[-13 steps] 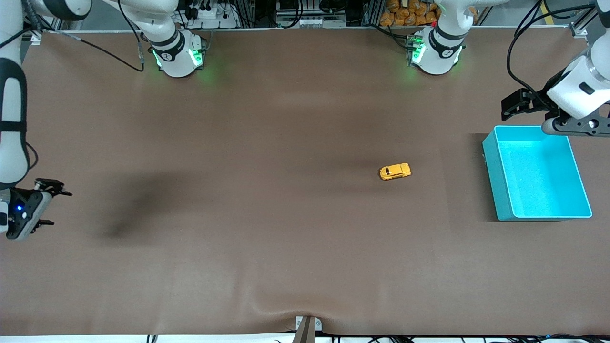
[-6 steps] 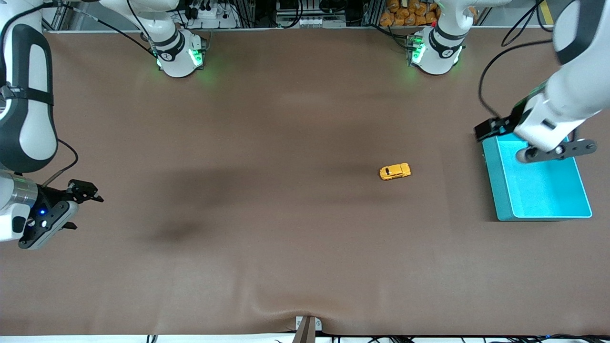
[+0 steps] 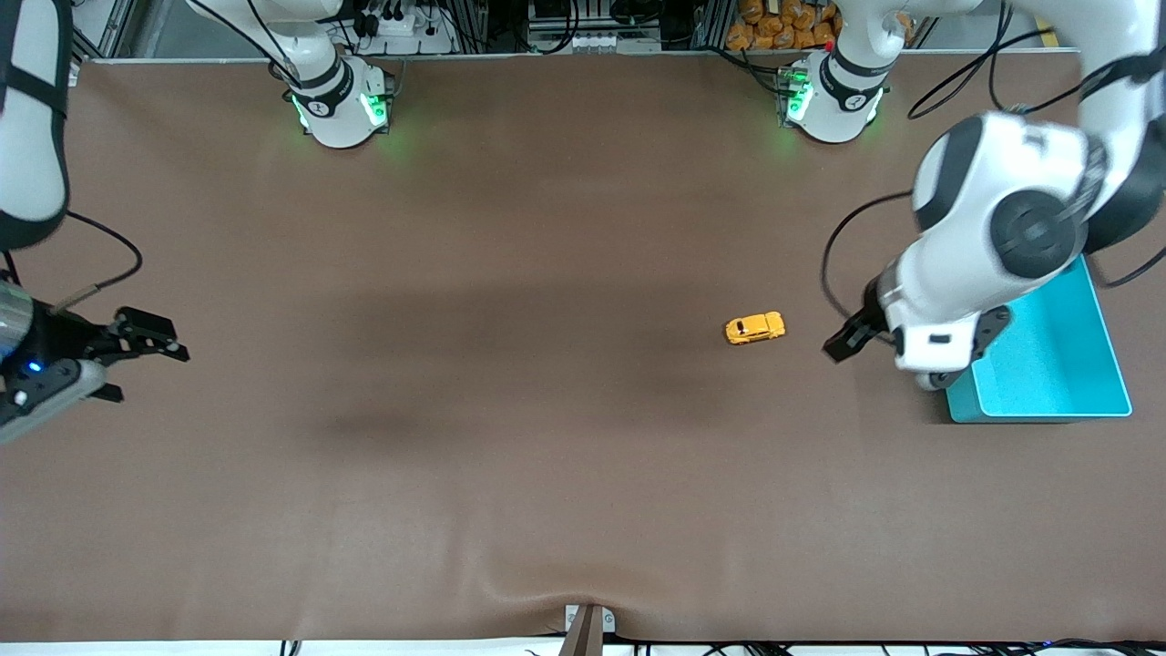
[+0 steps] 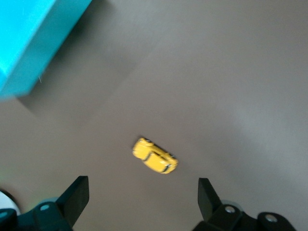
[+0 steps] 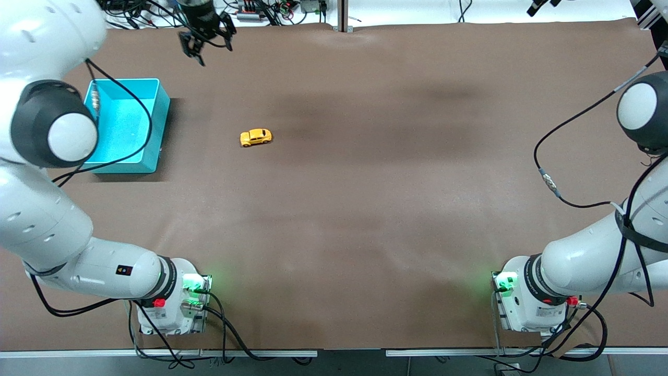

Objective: Wind and store yellow beetle car
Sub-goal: 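Reach the left gripper to the car while the right gripper withdraws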

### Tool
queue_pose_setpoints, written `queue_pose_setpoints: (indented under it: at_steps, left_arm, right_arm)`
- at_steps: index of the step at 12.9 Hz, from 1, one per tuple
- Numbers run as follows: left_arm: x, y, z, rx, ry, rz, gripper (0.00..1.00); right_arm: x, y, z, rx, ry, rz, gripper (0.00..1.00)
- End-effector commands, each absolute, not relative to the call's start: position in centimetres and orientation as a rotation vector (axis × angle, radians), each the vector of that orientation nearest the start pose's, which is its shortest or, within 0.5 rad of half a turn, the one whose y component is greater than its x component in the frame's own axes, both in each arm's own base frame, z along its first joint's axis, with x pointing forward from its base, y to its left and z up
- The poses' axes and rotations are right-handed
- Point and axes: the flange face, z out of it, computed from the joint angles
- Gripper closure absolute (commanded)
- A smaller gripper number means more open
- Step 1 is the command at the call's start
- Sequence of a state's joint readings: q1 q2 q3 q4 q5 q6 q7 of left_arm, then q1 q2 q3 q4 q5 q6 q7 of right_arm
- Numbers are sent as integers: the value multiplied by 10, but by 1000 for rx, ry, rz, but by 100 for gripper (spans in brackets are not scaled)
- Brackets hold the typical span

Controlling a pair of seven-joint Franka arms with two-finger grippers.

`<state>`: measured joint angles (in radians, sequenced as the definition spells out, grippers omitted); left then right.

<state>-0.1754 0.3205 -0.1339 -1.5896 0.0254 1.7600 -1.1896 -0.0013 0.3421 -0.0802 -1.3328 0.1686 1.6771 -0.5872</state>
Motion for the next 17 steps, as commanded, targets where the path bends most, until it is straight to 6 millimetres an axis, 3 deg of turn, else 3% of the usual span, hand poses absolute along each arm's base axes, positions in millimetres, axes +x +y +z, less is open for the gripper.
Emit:
queue_pose_setpoints:
  at_steps: [1, 3, 4, 5, 6, 8, 9, 10, 13, 17]
  left_arm:
    - [611, -208, 407, -2505, -1684, 176, 0]
    - [609, -213, 373, -2376, -1843, 170, 0]
    - [607, -214, 359, -2301, -1932, 167, 0]
    - [605, -211, 350, -2189, -2055, 154, 0]
    - [603, -210, 342, -2105, -2138, 146, 0]
    - [598, -212, 327, -2052, -2164, 155, 0]
    - [591, -220, 318, -2051, -2145, 165, 0]
    - [581, -234, 304, -2051, -2112, 174, 0]
    - [574, -241, 280, -2040, -2147, 161, 0]
    - [558, -247, 257, -2028, -2201, 134, 0]
  right_arm:
    - [614, -30, 570, -2962, -606, -75, 0]
    - [578, -24, 581, -2996, -367, -51, 0]
    - [576, -16, 592, -3012, -328, -31, 0]
    - [576, -18, 616, -3042, -327, -30, 0]
    - [573, -23, 615, -3044, -316, 21, 0]
    - [567, -57, 624, -3036, -233, 35, 0]
    - [566, -57, 641, -3044, -225, -14, 0]
    - [566, -57, 646, -3059, -228, -20, 0]
    - [569, -76, 632, -3057, -182, 19, 0]
    - [570, -53, 632, -3053, -238, 31, 0]
